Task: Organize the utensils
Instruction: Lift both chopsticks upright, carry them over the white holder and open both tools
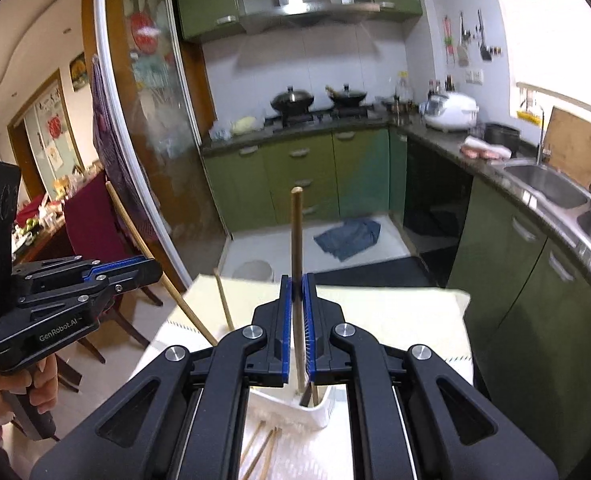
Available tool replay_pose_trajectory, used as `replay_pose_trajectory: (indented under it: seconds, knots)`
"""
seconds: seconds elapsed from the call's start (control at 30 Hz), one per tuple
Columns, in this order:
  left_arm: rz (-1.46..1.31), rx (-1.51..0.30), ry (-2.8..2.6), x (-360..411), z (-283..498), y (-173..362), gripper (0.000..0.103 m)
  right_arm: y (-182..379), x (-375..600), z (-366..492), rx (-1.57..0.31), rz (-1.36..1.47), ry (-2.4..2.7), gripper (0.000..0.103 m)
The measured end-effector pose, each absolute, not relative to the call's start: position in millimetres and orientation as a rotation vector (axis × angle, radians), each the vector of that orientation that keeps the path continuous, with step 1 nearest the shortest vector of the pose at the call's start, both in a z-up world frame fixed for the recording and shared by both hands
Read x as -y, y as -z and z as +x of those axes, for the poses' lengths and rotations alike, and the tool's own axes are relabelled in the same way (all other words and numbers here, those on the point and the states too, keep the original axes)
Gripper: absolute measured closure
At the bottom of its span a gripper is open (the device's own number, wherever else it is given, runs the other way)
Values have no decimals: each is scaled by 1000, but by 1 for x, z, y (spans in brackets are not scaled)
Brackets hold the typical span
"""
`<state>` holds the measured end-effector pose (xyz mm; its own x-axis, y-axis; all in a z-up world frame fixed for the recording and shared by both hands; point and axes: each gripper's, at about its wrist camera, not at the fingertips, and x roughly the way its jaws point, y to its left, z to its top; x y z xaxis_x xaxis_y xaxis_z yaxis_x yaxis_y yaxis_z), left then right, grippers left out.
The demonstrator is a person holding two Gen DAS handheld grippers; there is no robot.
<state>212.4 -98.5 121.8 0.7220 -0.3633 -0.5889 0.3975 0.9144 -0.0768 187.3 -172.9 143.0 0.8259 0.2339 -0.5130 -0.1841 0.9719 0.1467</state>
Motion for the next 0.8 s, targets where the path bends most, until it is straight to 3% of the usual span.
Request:
replay_pose_trajectory:
  seconds: [0.3, 0.6, 0.73, 0.8]
  knots:
    - [84, -760, 422, 96, 220, -67, 97, -88, 169, 211, -659, 72, -224, 96]
    - [86, -760, 430, 92, 203, -69, 95, -96, 164, 190, -636, 75, -240, 96]
    - [68, -760, 443, 83, 179, -71, 63, -101, 167, 150, -599, 70, -263, 85]
    - [75, -783, 449, 79, 166, -62, 61, -93, 167, 130, -607, 55, -268, 84]
